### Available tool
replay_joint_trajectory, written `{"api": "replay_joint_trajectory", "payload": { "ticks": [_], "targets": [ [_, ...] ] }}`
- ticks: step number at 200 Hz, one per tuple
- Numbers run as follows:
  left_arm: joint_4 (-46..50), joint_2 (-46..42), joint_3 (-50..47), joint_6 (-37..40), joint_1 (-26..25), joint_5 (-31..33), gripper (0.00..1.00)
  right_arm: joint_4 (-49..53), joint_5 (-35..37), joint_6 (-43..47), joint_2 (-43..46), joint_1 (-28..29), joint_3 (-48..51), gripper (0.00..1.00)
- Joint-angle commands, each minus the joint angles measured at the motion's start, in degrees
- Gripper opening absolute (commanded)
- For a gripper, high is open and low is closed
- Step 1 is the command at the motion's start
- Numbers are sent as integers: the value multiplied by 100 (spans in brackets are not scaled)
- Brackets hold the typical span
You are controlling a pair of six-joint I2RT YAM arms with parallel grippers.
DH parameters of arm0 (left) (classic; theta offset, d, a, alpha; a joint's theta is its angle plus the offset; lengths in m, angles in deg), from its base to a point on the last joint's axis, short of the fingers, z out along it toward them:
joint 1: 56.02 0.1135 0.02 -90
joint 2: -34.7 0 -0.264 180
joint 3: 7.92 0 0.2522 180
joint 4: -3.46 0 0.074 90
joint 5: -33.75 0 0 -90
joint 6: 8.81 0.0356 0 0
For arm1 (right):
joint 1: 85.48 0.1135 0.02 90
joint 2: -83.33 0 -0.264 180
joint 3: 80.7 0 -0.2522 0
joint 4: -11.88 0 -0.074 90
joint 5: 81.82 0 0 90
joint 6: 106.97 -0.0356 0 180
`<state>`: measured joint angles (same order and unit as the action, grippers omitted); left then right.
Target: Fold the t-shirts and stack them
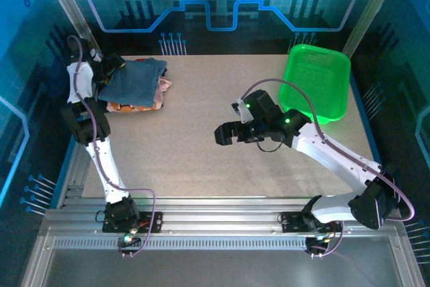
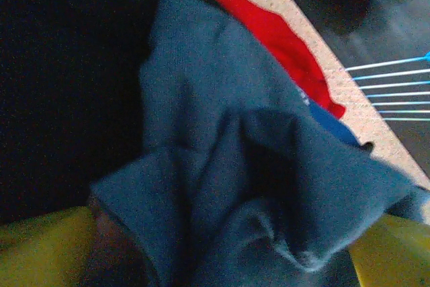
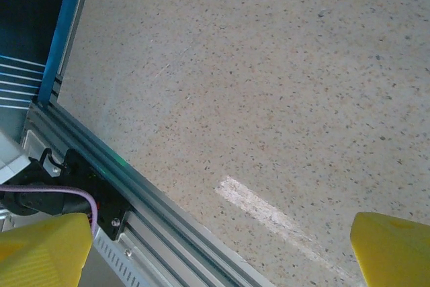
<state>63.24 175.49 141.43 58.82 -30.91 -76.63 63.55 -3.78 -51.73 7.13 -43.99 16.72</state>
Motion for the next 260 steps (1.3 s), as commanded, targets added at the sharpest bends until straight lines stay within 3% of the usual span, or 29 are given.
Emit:
{"api": "replay_joint_trajectory", "payload": {
  "ticks": [1,36,70,100,124,153,179,202,221,241,260],
  "targets": [
    [-190,-570,32,-364,202,-303,99,103,170,-48,-12,201,-278,100],
    [-497,-1853,-457,-672,279,-633,99,521,746,-83,470,300,-244,100],
    [-660,-3422,-1493,-613,188,-788,99,1090,1441,27,1603,243,-34,100],
    [-506,-5157,-2870,278,-478,-82,99,1699,1934,198,2929,-265,412,100],
    [-828,-6776,-4753,729,-1229,932,99,2075,2293,460,3816,-1050,823,100],
    [-2267,-9148,-7760,197,-1445,1603,99,1909,2819,931,4184,-1860,1500,100],
    [-2817,-10630,-9526,510,-1625,2042,99,979,3327,1326,4158,-2484,2553,100],
    [-3136,-11166,-10393,1084,-1755,2097,99,-386,3678,1818,4360,-2842,3466,100],
    [-4067,-11157,-11151,1233,-1854,2121,99,-1790,3587,2215,4575,-3000,4203,100],
    [-5683,-10639,-11912,1258,-1938,2192,99,-2701,3224,2221,4154,-3324,4530,100],
    [-6692,-9660,-12039,1376,-1939,2406,99,-4104,2909,2359,3727,-3410,4989,100]
  ]
}}
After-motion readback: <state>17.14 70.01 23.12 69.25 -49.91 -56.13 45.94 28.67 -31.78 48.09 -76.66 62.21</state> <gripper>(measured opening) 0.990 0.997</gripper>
